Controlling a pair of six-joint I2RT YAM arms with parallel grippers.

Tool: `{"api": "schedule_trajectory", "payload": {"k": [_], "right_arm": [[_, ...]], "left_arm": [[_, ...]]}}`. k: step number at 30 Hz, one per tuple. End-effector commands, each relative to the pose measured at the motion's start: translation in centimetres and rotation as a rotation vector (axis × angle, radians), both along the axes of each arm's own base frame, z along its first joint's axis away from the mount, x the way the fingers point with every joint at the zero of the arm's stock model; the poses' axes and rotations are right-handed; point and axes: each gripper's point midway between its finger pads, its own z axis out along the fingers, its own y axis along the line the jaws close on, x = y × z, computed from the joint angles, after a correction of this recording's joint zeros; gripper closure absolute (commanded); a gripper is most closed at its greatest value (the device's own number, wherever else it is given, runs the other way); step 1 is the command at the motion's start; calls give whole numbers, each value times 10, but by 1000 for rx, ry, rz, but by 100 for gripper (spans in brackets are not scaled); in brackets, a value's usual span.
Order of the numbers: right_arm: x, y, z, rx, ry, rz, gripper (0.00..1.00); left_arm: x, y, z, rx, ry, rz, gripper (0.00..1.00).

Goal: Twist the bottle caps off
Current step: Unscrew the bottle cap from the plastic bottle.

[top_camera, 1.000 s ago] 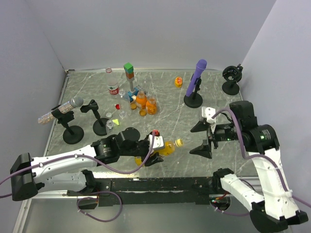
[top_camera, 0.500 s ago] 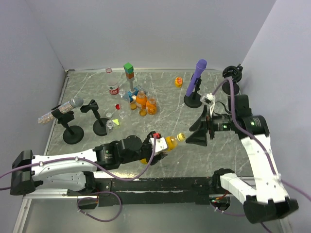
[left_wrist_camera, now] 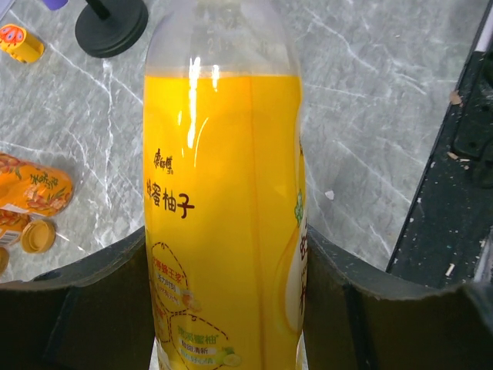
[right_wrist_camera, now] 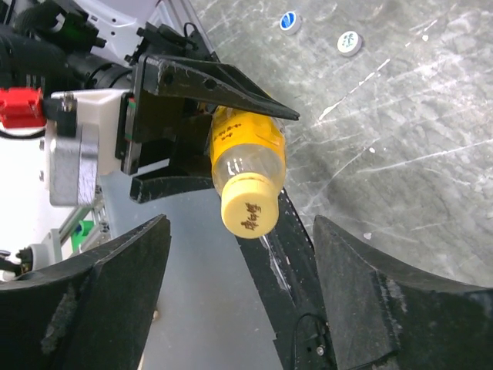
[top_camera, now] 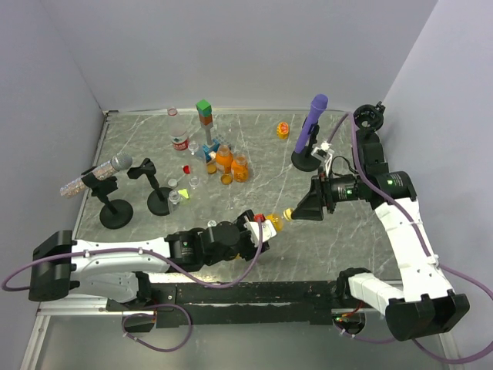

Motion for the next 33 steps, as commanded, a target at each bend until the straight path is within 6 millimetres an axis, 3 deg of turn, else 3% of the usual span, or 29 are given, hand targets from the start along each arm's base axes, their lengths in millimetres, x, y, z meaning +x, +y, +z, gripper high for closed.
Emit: {"api": "schedule_trajectory", "payload": {"k": [1,14,22,33], "right_arm": [[5,2,-3,-12,21,-14,21],[8,6,-11,-28,48,6,38],[3,8,-14,-38,57,26,41],[3,11,-14,-37,51,54,64]], "left_arm": [[6,-21,59,-182,-58,25,97],[5,-24,59,-179,-59,28,97],[7,-24,60,-178,-68,48,97],[7,-21,61,-183,-68,53,97]]}}
